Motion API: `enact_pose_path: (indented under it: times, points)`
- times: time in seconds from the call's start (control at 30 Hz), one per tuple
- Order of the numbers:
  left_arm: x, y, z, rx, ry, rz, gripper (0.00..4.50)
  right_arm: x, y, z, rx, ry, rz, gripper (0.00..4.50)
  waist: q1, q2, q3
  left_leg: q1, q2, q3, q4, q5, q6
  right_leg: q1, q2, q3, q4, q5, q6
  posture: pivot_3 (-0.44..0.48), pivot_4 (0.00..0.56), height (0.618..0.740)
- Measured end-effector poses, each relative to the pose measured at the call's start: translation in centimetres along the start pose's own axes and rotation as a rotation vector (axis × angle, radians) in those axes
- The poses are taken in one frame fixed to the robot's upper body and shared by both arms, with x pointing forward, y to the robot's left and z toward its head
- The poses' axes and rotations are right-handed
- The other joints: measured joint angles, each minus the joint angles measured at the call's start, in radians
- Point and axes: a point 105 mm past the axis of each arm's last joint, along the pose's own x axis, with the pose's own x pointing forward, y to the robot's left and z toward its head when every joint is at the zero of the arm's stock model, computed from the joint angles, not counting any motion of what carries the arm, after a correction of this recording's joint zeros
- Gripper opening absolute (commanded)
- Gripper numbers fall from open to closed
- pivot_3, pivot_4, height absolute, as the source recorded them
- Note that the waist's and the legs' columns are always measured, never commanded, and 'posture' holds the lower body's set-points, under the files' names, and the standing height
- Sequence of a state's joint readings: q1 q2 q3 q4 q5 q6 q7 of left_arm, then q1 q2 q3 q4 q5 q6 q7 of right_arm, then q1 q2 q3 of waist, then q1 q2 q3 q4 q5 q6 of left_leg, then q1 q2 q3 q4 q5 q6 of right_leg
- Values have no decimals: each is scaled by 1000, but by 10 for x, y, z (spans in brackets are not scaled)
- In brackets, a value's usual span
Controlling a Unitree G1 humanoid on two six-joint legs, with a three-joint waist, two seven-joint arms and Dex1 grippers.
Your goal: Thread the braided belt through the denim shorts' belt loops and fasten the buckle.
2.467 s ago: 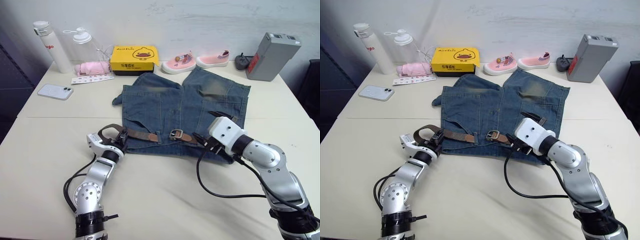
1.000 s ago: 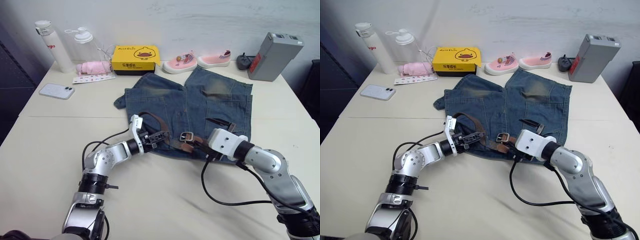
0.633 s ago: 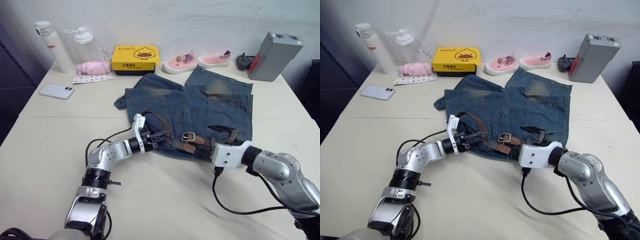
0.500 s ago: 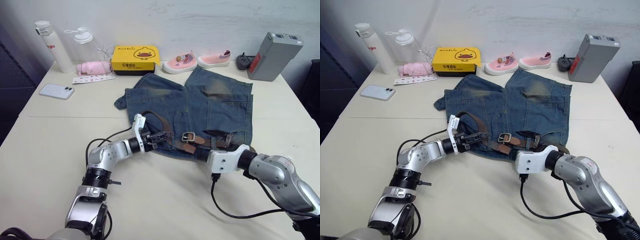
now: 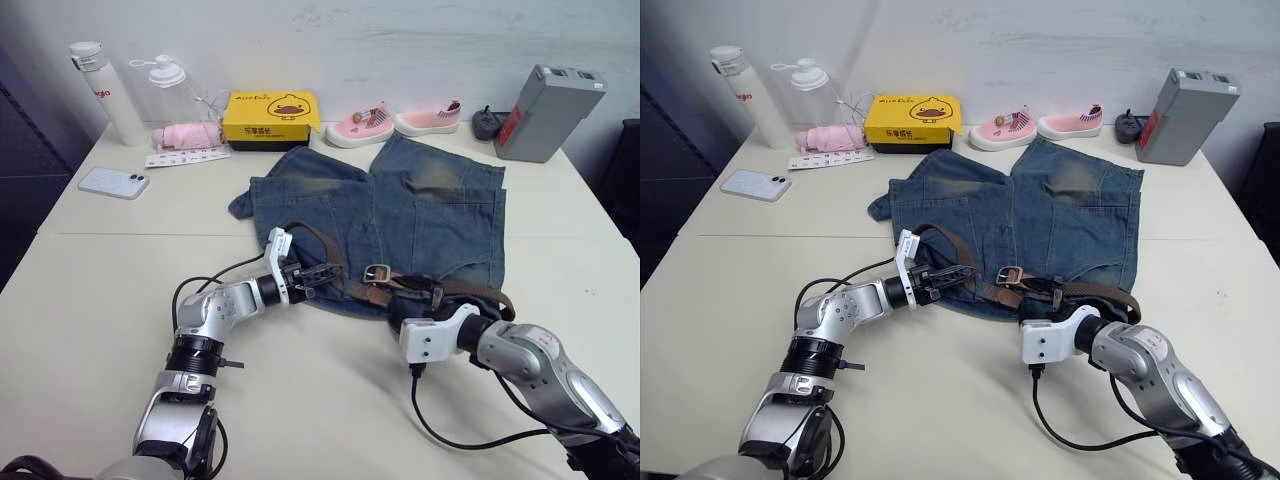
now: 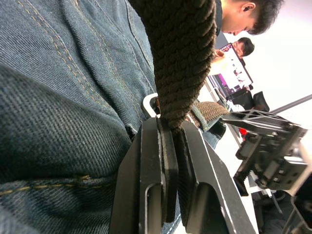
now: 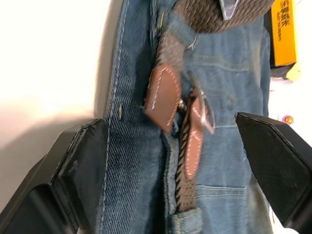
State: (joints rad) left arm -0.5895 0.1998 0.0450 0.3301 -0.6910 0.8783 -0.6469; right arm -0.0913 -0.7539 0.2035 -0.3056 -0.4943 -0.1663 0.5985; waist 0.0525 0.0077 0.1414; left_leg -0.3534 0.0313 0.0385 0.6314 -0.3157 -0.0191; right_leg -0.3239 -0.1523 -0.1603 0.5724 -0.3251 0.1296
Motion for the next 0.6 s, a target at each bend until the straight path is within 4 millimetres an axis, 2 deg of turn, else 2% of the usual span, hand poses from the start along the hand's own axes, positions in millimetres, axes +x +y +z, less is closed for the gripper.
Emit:
enact_pose_path:
  times: [0.2,0.3,0.37,0.4,0.47,0.6]
  points:
    - [-1,1,0,-6,-2,4,0,5,-1,2,-6,-8,-8,4430,-2,0,0,0,0,0,0,0,0,0,0,0,0,0,0,0,150,683]
    - [-1,1,1,-7,-3,5,0,9,-1,6,5,-24,-18,3738,-2,0,0,0,0,0,0,0,0,0,0,0,1,0,0,0,150,683]
    - [-1,1,0,-10,-1,4,0,10,-1,8,8,-32,-20,2828,-1,0,0,0,0,0,0,0,0,0,0,0,1,0,0,0,150,683]
    - [-1,1,0,-10,-1,4,0,10,-1,8,7,-33,-21,2147,-1,0,0,0,0,0,0,0,0,0,0,0,1,0,0,0,150,683]
    - [-1,1,0,-10,0,5,0,10,-2,8,6,-33,-21,1567,-1,0,0,0,0,0,0,0,0,0,0,0,1,0,0,0,150,683]
    - [-1,1,-1,-11,2,5,0,7,2,11,30,-42,2,1567,1,0,0,0,0,0,0,0,0,0,0,0,1,0,0,0,150,683]
